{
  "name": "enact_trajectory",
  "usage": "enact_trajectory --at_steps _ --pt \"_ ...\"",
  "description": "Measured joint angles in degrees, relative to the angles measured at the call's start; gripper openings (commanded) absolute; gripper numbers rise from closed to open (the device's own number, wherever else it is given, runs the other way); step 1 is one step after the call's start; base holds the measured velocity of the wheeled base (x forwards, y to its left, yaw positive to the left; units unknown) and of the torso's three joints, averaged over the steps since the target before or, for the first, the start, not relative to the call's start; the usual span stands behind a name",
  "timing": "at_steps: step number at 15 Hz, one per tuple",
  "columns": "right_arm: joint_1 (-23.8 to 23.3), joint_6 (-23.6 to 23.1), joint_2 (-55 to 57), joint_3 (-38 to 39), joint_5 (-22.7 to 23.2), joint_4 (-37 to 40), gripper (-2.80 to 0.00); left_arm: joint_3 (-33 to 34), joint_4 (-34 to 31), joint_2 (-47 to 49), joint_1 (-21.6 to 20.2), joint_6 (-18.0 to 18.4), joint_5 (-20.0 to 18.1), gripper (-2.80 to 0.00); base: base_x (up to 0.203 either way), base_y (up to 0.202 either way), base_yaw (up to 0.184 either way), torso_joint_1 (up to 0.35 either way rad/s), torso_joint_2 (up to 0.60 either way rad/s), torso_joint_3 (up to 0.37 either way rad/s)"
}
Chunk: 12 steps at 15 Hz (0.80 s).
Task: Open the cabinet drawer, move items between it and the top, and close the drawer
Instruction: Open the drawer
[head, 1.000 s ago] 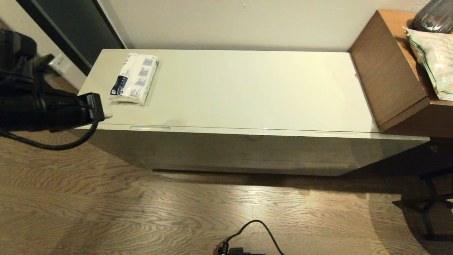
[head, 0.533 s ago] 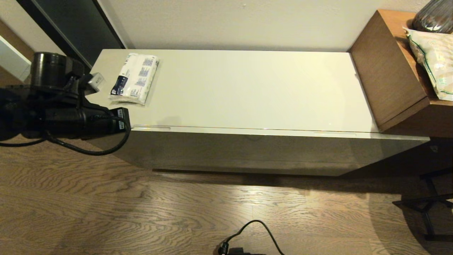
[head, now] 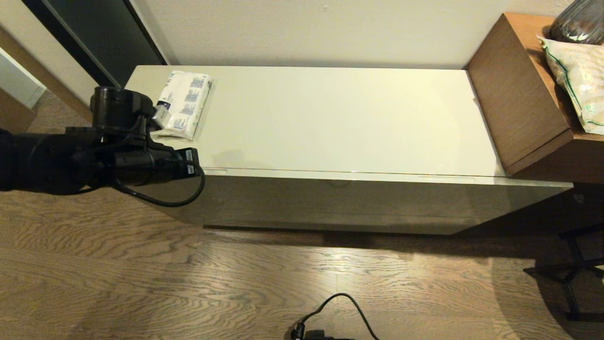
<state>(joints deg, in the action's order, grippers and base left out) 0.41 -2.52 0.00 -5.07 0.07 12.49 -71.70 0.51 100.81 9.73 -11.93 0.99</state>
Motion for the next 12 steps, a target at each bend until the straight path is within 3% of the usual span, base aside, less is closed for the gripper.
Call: enact_trajectory --at_steps 12 --pt "0.0 0.0 0.0 0.0 -0.02 -0.01 -2.8 -0.83 1.18 4.54 0.02 -0.31 0.76 -2.8 0.0 0.0 0.0 0.0 0.0 0.0"
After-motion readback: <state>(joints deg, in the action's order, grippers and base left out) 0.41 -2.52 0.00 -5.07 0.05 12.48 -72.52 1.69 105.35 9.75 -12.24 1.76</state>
